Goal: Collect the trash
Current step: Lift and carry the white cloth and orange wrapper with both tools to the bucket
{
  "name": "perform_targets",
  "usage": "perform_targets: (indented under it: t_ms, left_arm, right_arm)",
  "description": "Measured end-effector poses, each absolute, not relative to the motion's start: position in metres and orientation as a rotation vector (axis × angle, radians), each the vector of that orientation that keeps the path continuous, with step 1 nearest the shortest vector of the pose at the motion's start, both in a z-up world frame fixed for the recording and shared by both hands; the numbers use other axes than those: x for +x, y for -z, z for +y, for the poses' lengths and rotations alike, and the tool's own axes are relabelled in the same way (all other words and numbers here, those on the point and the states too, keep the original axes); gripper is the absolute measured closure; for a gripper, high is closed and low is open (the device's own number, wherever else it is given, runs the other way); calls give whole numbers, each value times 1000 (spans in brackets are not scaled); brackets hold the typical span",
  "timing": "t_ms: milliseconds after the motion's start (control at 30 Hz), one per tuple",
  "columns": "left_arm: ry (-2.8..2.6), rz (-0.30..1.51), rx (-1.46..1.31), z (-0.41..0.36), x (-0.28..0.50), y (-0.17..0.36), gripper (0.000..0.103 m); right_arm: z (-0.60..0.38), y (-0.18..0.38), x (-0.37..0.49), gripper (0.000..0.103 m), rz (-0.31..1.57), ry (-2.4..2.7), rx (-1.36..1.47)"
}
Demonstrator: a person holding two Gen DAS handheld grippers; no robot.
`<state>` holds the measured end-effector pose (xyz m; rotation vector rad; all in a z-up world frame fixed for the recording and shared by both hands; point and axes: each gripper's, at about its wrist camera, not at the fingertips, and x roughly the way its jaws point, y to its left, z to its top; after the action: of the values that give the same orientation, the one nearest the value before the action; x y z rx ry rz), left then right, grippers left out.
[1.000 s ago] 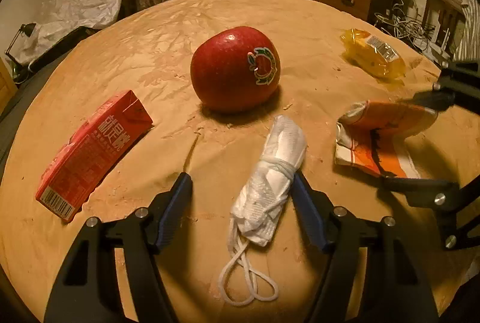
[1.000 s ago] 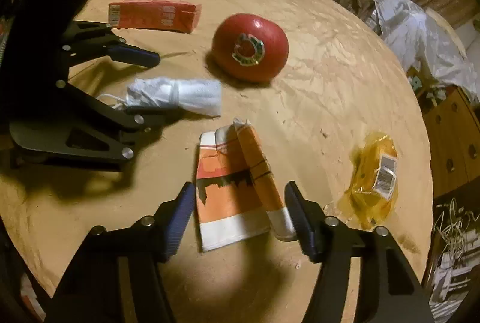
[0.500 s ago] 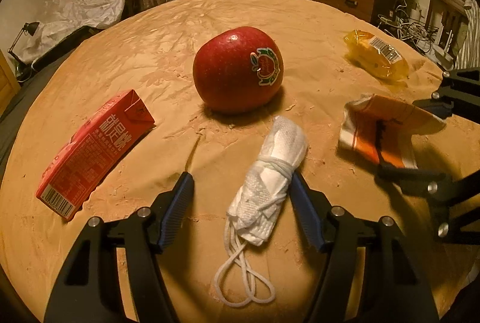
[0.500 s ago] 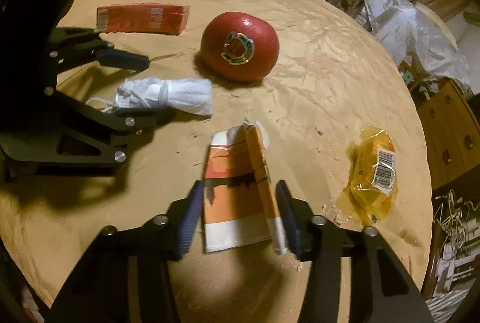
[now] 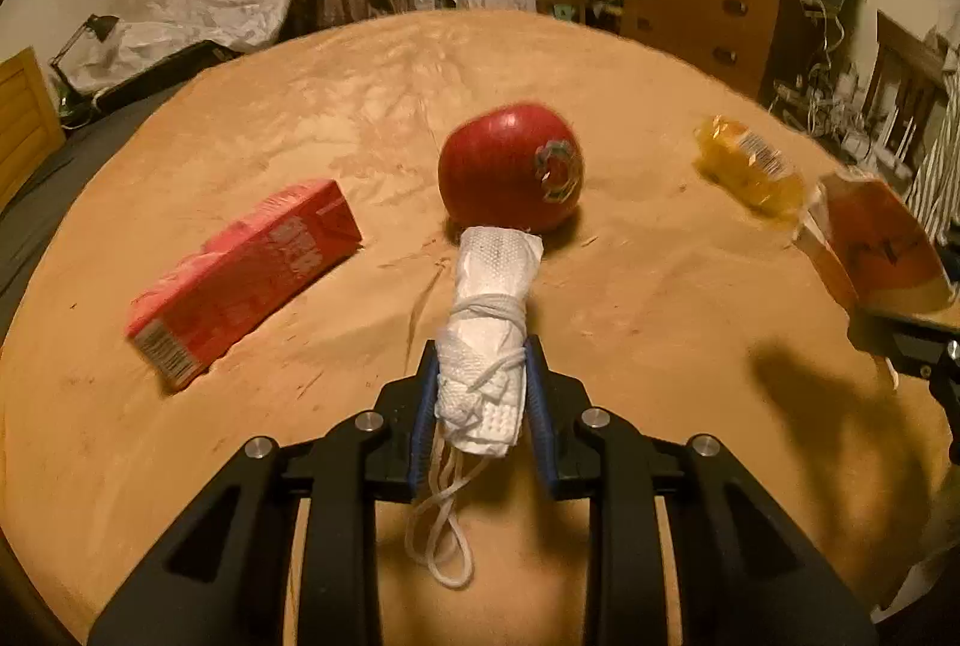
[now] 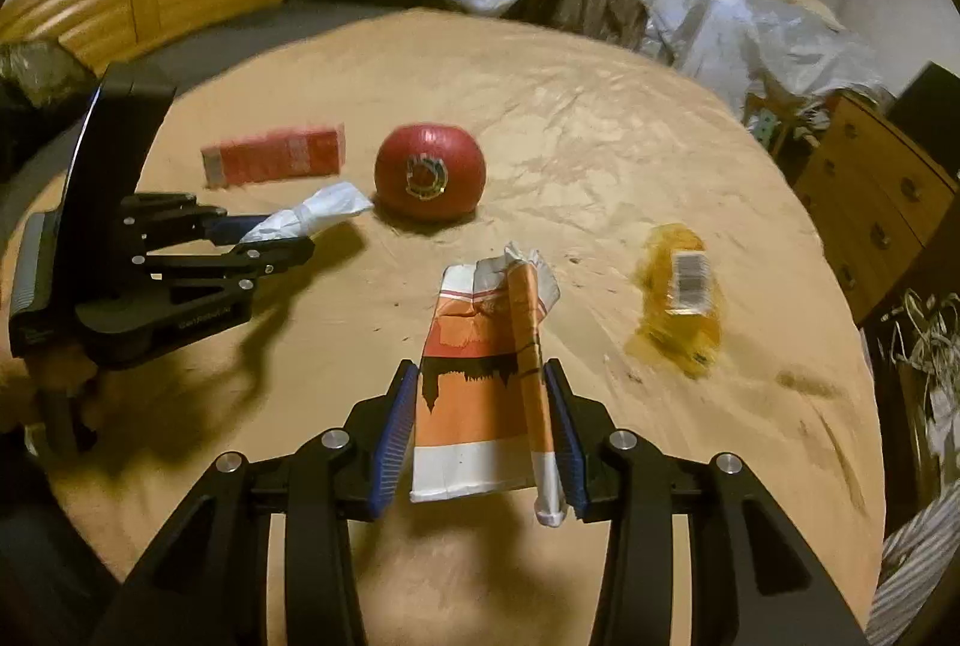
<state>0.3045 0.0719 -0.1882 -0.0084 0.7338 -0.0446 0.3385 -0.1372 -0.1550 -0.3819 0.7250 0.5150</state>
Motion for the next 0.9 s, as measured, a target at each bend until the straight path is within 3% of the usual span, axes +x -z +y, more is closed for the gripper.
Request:
perform_targets:
  t_ms: [567,900]
  left_arm:
    - [-109,431,-31,13,147,81,77]
    - [-139,356,-42,-5,128,59,77]
  right_arm:
    - [-209,73,175,59,381,-421,-93]
    - [-231,50,133,58,316,-377,-41]
